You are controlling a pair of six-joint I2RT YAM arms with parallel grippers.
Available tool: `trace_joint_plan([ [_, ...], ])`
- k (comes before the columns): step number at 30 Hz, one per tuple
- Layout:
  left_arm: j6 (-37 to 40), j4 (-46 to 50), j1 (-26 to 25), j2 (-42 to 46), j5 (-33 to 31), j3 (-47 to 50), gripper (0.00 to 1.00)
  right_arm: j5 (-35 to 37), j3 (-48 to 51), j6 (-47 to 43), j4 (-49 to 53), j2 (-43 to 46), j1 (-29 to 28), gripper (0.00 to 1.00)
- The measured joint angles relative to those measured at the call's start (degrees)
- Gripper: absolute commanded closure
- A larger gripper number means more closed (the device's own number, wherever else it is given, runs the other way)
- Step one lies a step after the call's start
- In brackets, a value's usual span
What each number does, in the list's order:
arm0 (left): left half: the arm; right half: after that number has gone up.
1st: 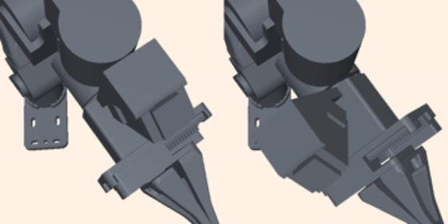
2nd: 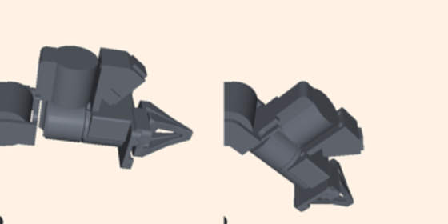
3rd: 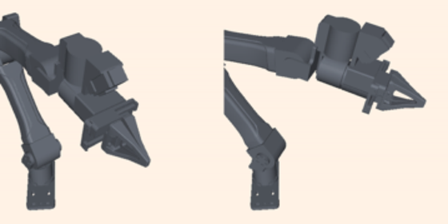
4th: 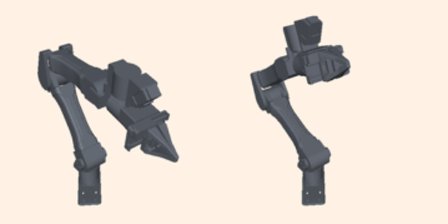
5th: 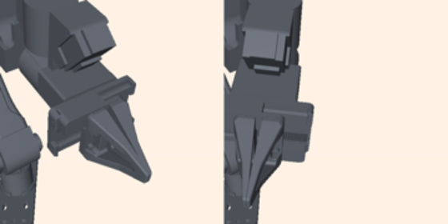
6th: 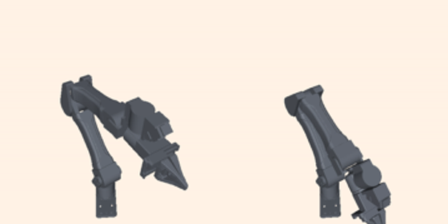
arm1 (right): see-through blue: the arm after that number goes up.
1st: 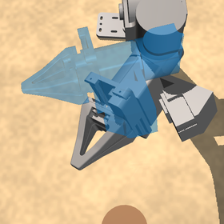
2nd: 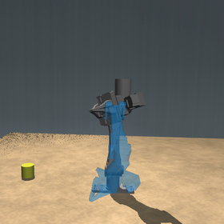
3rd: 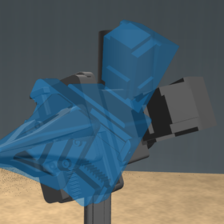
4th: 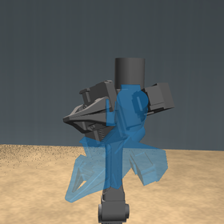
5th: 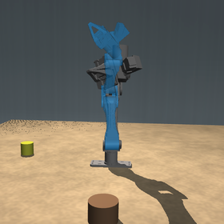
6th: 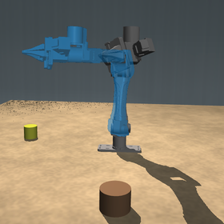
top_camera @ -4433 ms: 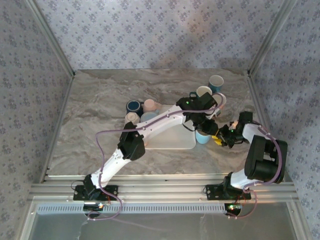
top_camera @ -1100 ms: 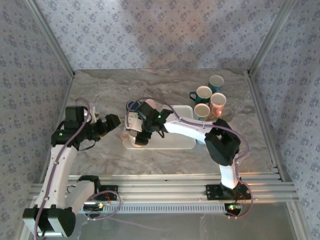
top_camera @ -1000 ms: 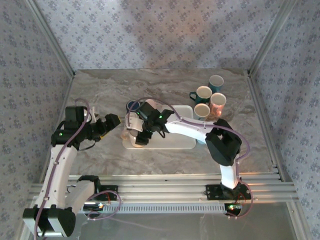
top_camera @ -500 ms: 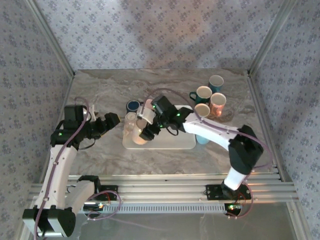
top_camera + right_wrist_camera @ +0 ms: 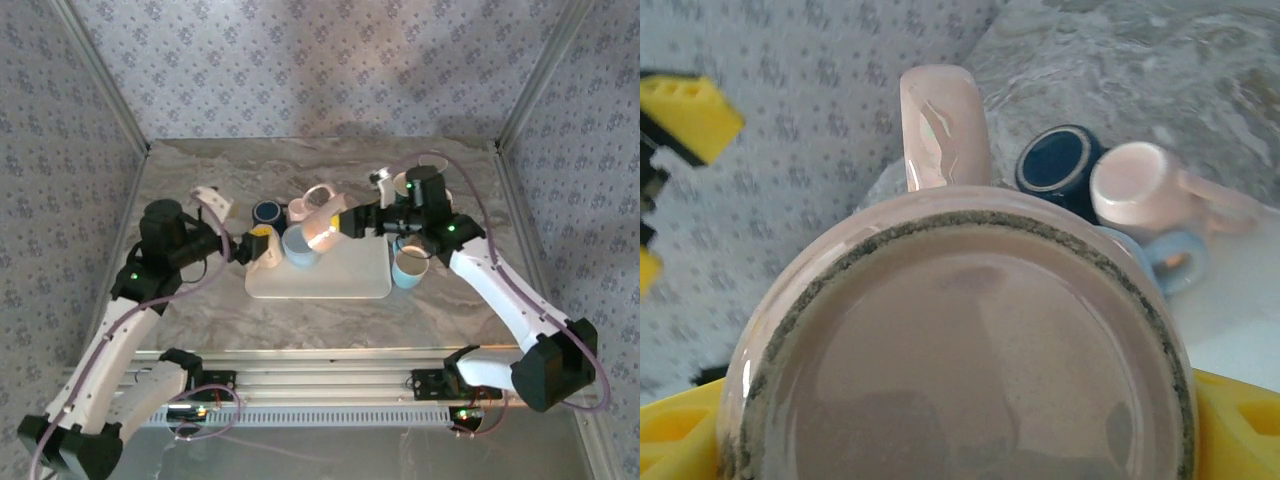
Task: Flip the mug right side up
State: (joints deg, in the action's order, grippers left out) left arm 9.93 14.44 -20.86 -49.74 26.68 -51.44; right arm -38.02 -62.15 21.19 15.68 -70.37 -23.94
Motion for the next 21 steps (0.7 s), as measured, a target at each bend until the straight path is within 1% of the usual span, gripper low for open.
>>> trace_joint_plan([
  [2,7.76,-2.51,-1.81,-2.69,-0.85,0.02,0.01,-1.97,0.81,2.21,0.79,1.16,3.32,0.46],
  [4,13.29,-5.16,-2.08,-6.43,-2.10,-0.22,0.03,-3.93,1.64,3.74,1.60,2.47,5.66,0.47],
  [7,18.08,-7.54,-2.03,-11.34,-2.99,-0.52,0.11,-7.04,2.67,5.05,2.49,4.22,7.87,0.48],
  [9,21.09,-8.50,-2.10,-13.03,-2.78,-1.36,0.14,-9.81,3.08,6.14,2.51,4.90,9.18,0.50],
  [11,24.39,-10.08,-2.10,-13.49,-2.16,-2.21,0.15,-12.37,3.10,7.43,2.47,4.94,10.29,0.51],
  [13,29.03,-11.76,-2.08,-13.51,-1.14,-2.91,0.16,-14.32,3.13,8.70,2.47,4.92,11.21,0.51],
  [18,46.73,-14.49,-2.16,-15.10,5.35,-3.87,0.21,-17.44,3.13,10.95,2.56,4.92,12.20,0.51],
  [21,52.22,-14.67,-2.19,-18.27,7.87,-6.58,0.21,-17.90,3.13,11.23,2.56,4.98,12.20,0.51],
])
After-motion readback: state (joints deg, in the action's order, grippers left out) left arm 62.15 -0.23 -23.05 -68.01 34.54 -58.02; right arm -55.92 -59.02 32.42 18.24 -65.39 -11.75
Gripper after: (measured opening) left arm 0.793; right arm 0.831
